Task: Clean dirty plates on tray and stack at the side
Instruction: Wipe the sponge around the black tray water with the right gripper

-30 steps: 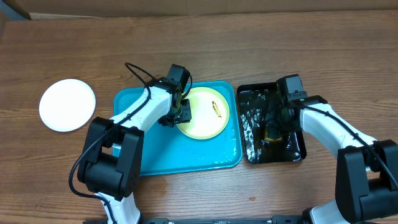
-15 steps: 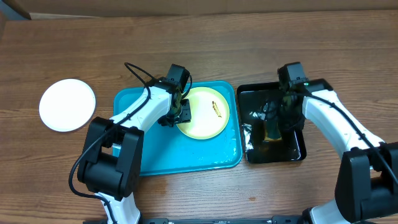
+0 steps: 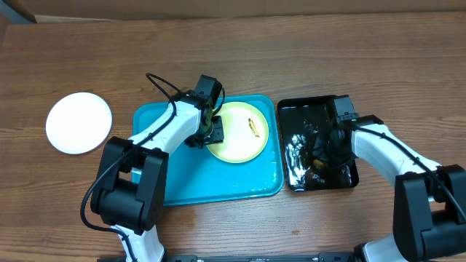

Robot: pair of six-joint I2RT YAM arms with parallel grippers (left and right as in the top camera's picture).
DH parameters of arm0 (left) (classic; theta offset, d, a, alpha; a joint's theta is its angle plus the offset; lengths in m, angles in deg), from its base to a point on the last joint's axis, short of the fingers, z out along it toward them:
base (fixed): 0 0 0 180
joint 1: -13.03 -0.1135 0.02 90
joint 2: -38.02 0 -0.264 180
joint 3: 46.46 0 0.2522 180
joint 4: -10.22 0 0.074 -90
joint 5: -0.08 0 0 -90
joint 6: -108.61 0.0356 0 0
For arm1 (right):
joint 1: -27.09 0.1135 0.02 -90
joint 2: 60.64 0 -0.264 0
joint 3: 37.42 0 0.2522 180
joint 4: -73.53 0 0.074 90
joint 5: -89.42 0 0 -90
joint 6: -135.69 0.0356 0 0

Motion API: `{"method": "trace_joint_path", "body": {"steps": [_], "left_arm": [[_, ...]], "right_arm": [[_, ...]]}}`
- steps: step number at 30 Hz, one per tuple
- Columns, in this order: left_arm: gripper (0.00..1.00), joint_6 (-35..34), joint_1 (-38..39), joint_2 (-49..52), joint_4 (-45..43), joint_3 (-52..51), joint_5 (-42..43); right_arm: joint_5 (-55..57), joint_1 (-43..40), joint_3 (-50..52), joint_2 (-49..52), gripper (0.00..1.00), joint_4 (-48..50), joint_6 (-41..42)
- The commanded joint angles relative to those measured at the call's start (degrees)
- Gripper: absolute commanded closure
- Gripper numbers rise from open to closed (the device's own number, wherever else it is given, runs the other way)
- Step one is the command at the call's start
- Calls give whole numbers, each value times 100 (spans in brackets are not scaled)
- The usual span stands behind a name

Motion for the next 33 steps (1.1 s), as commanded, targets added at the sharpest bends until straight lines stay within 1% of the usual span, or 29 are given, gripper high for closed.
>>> {"method": "trace_joint_path", "body": {"steps": [1, 2, 3, 4, 5, 6, 8, 10, 13, 20, 22, 25, 30, 33], "left_arm": [[50, 109, -35, 264, 17, -33, -94], [50, 109, -35, 264, 20, -33, -94], [48, 109, -35, 264, 17, -33, -94], [47, 109, -35, 264, 17, -33, -94], [46, 109, -35, 264, 17, -33, -96], [45, 109, -35, 264, 17, -33, -96], [45, 109, -35, 264, 17, -33, -96], [46, 109, -35, 264, 17, -33, -96], [46, 109, -35, 264, 17, -33, -96], [46, 109, -35, 264, 17, -33, -96], [46, 109, -35, 264, 15, -33, -96], [46, 109, -35, 264, 17, -33, -96], [48, 109, -35, 264, 17, -33, -96], [49, 109, -35, 264, 17, -33, -96]], "right_arm": [[-85, 33, -291, 94, 94, -450, -26], [-83, 33, -446, 94, 90, -625, -26], [-81, 33, -616, 94, 70, -813, -26], [-81, 33, -734, 94, 56, -938, -26], [-76, 33, -841, 94, 47, -1040, -31], [-59, 33, -940, 94, 42, -1104, -109], [20, 33, -968, 94, 36, -1001, -179], [155, 33, -944, 101, 36, -800, -184], [221, 33, -789, 101, 36, -468, -177], [221, 33, -306, 101, 37, -44, -175], [221, 33, -90, 101, 41, 162, -175], [219, 33, 83, 101, 59, 446, -175], [109, 33, 15, 98, 96, 632, -144], [-181, 15, -323, 59, 96, 361, -129]]}}
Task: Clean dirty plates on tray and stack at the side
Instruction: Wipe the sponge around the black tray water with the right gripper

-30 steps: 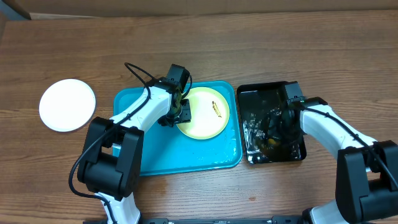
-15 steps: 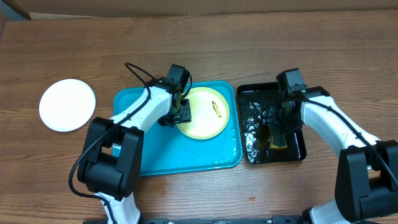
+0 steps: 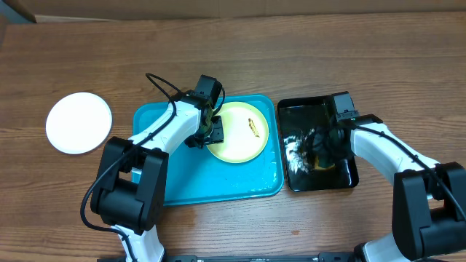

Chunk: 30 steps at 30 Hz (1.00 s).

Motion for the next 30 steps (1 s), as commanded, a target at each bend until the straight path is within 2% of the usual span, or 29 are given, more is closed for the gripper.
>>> {"method": "trace_joint_path", "body": {"steps": [1, 4, 6, 8, 11, 15, 25, 30], "left_arm": [[51, 107, -35, 264, 20, -33, -79], [53, 107, -35, 264, 22, -33, -79], [58, 109, -35, 264, 22, -33, -79], [65, 107, -35, 264, 22, -33, -79], [85, 107, -35, 264, 20, -33, -81], [96, 109, -37, 264, 22, -33, -101], [94, 107, -35, 264, 22, -33, -105], [74, 107, -35, 264, 24, -33, -105]], "right_arm": [[-310, 17, -459, -59, 96, -348, 22], [-308, 17, -977, -210, 96, -909, 20], [-306, 17, -1373, -337, 96, -1368, 20], [-308, 17, -1602, -459, 96, -1624, 22], [-273, 17, -1650, -599, 96, -1620, 17], [-203, 17, -1648, -586, 96, -1628, 20], [-199, 22, -1473, -507, 96, -1392, 17], [-201, 22, -1464, -474, 96, -1045, -317]]}}
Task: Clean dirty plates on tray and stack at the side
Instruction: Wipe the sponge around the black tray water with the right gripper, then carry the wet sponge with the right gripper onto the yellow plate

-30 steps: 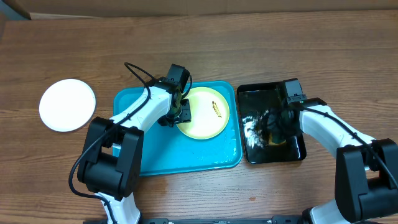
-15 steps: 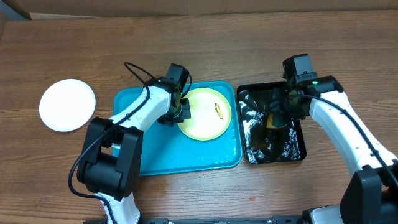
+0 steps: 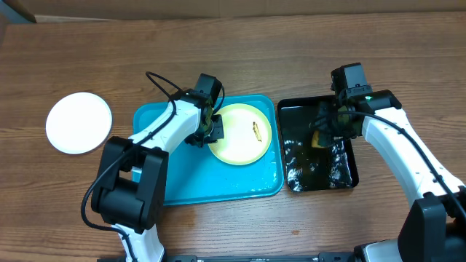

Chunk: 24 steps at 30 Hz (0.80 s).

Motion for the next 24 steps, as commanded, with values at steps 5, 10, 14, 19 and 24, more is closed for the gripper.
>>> {"method": "trace_joint_path", "body": {"steps": [5, 10, 14, 19, 24], "left_arm": [[73, 33, -20, 221, 28, -105, -146], [72, 31, -20, 221, 26, -105, -144], [68, 28, -20, 221, 42, -105, -142], [68, 11, -20, 221, 44, -105, -142], [79, 11, -20, 221, 46, -105, -133]], "right_arm": [[-20, 22, 22, 55, 96, 361, -323], [251, 24, 107, 114, 96, 723, -352], [262, 74, 151, 138, 96, 940, -553], [247, 96, 168, 140, 96, 997, -741], [-748, 219, 166, 140, 96, 979, -1469]]}}
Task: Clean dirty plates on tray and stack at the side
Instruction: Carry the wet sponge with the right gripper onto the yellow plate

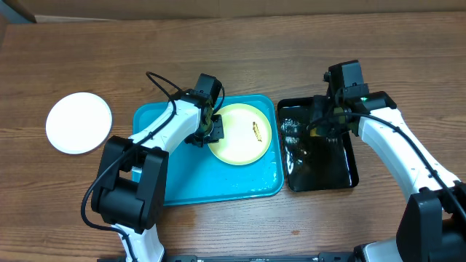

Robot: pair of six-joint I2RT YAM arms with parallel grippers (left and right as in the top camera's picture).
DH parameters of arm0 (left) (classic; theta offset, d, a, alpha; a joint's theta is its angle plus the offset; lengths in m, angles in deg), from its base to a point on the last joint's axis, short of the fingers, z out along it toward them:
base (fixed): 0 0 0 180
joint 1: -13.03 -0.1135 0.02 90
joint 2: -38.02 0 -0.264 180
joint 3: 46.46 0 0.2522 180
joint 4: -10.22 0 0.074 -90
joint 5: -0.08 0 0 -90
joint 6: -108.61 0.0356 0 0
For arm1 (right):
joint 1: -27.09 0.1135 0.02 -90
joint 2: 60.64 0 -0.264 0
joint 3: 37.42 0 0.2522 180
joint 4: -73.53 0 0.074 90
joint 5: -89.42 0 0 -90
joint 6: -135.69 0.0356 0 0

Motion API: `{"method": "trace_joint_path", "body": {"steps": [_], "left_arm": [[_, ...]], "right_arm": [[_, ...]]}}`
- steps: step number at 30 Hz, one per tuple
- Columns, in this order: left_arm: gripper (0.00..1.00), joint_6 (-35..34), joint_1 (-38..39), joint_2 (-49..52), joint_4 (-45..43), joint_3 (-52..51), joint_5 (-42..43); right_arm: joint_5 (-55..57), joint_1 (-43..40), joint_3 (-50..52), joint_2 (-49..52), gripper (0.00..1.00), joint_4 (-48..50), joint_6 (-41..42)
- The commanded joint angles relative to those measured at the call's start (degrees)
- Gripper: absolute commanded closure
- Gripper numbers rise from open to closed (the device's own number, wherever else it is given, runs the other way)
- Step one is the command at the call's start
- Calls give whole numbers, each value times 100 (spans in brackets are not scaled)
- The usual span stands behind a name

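Note:
A pale yellow plate lies in the right half of the blue tray, with a small yellowish-brown bit of dirt on it. My left gripper is shut on the plate's left rim. A clean white plate sits on the table at the far left. Over the upper left part of the black water basin, my right gripper is shut on a yellowish sponge, which its fingers mostly hide.
The water in the basin shows ripples and glare near its left wall. The basin stands right against the tray's right edge. Bare wooden table lies all around, and a cable loops above the left arm.
My right gripper with the sponge has moved a little left, toward the basin's left side. The ripples in the water have moved to the upper left. The left gripper and the plate have not moved.
My right gripper was low in the basin's water at first, and still there 1.8 s ago. By 0.8 s ago it was raised over the basin's upper part with the sponge. Now it is further left. The left gripper held the plate's rim at every moment.

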Motion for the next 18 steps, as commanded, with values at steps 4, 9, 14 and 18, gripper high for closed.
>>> {"method": "trace_joint_path", "body": {"steps": [4, 9, 14, 18], "left_arm": [[91, -9, -20, 221, 46, -105, 35], [94, -9, -20, 221, 85, -105, 313], [94, -11, -20, 221, 155, -105, 431], [94, -11, -20, 221, 181, -105, 461]], "right_arm": [[-1095, 295, 57, 22, 96, 160, -588], [-1095, 553, 57, 22, 96, 125, -861], [203, 629, 70, 22, 96, -94, -330], [1075, 629, 70, 22, 96, -216, 350]]}}
